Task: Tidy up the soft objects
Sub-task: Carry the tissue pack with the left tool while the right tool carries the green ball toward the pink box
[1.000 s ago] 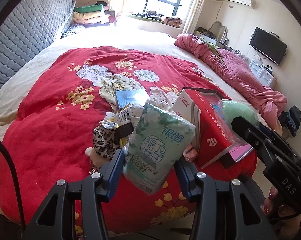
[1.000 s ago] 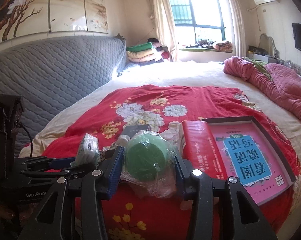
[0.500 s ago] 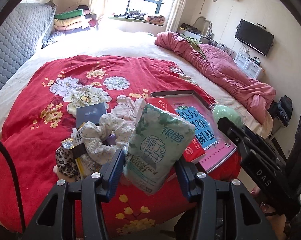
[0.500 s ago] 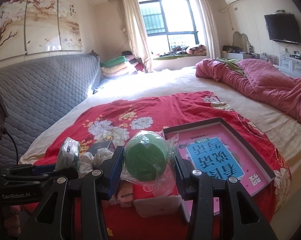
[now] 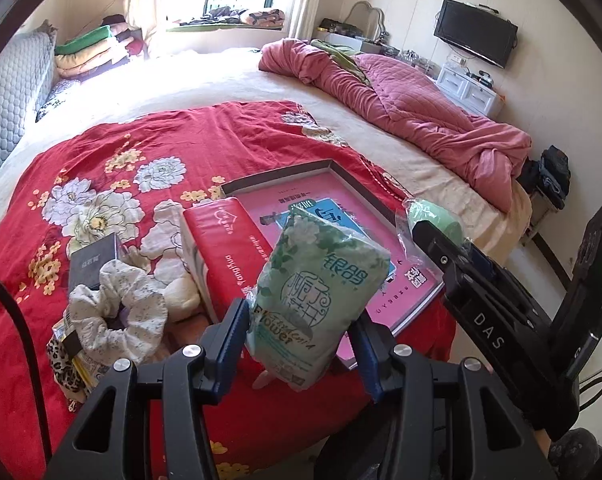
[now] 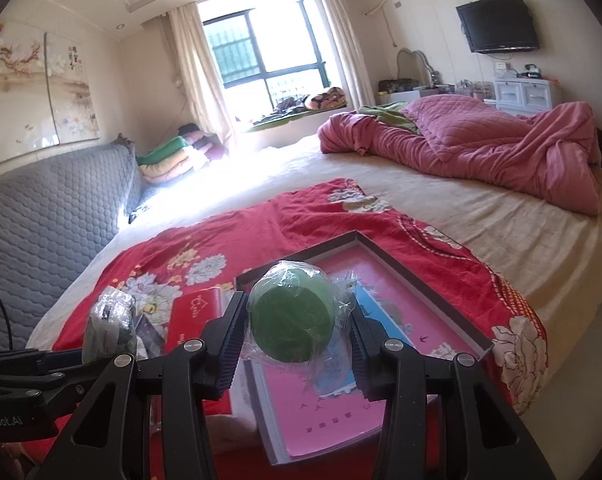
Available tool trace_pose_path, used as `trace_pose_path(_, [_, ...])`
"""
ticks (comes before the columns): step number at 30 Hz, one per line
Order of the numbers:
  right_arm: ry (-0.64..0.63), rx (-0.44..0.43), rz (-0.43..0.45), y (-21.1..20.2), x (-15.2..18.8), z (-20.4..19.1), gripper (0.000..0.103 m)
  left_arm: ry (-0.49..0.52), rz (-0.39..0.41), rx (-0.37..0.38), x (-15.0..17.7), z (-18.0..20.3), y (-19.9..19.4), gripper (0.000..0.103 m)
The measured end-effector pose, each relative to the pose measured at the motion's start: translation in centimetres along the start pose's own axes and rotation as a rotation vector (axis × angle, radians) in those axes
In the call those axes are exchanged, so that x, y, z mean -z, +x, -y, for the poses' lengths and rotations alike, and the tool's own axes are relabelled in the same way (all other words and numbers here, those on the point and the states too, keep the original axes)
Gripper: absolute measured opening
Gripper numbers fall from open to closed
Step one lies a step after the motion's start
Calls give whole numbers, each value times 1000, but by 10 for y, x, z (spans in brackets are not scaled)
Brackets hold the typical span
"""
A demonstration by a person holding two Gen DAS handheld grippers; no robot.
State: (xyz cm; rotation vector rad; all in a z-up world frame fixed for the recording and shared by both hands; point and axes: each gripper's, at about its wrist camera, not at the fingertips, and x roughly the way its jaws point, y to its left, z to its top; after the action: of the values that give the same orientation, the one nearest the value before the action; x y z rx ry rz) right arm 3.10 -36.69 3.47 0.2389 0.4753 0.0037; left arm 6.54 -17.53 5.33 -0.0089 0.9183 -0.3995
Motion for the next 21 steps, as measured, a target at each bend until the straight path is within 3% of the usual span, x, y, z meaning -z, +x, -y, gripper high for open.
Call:
trace_pose_path(14, [123, 148, -57, 26, 1, 78, 48, 151, -163, -22, -13, 61, 68, 50])
trace_pose_path(21, [148, 124, -122, 46, 7, 98, 48, 240, -251, -56, -14, 86, 102, 50])
